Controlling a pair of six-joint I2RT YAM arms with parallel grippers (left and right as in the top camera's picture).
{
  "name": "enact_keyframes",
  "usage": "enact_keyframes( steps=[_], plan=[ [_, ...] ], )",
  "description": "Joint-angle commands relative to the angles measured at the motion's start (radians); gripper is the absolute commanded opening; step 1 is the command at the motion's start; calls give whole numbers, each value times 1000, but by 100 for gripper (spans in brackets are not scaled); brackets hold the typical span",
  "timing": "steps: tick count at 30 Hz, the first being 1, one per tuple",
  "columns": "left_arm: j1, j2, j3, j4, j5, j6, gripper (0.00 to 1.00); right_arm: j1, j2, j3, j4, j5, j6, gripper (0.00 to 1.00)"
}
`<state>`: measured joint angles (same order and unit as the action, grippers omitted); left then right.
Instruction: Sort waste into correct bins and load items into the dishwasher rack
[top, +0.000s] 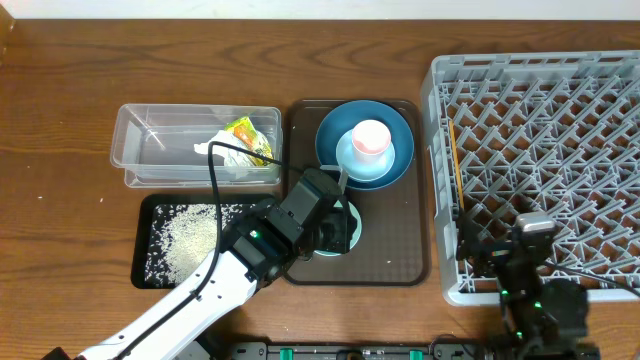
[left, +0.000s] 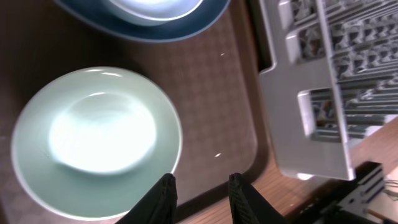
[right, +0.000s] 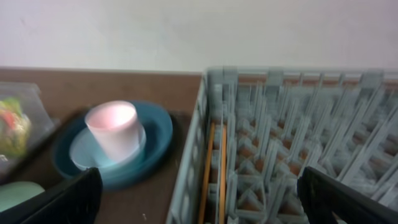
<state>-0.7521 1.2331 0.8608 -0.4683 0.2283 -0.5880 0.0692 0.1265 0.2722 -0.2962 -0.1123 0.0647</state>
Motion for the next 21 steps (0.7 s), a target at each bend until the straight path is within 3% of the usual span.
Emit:
enact_keyframes(
  steps=[1, 5, 9, 12, 21],
  plan=[
    [0, -5, 14, -29, -43, 46, 31, 10, 85, 137, -25, -11, 16, 99],
    [0, -4, 14, -54, -51, 46, 36, 11, 231, 260, -78, -42, 16, 99],
    [0, -3, 14, -95, -66, 46, 53, 11, 378, 363, -145, -117, 16, 99],
    [0, -1, 13, -100, -66, 46, 59, 11, 461, 407, -143, -182, 17, 99],
    [0, 28, 13, -98, -114, 45, 60, 11, 501, 420, 17, -485, 22, 99]
  ],
)
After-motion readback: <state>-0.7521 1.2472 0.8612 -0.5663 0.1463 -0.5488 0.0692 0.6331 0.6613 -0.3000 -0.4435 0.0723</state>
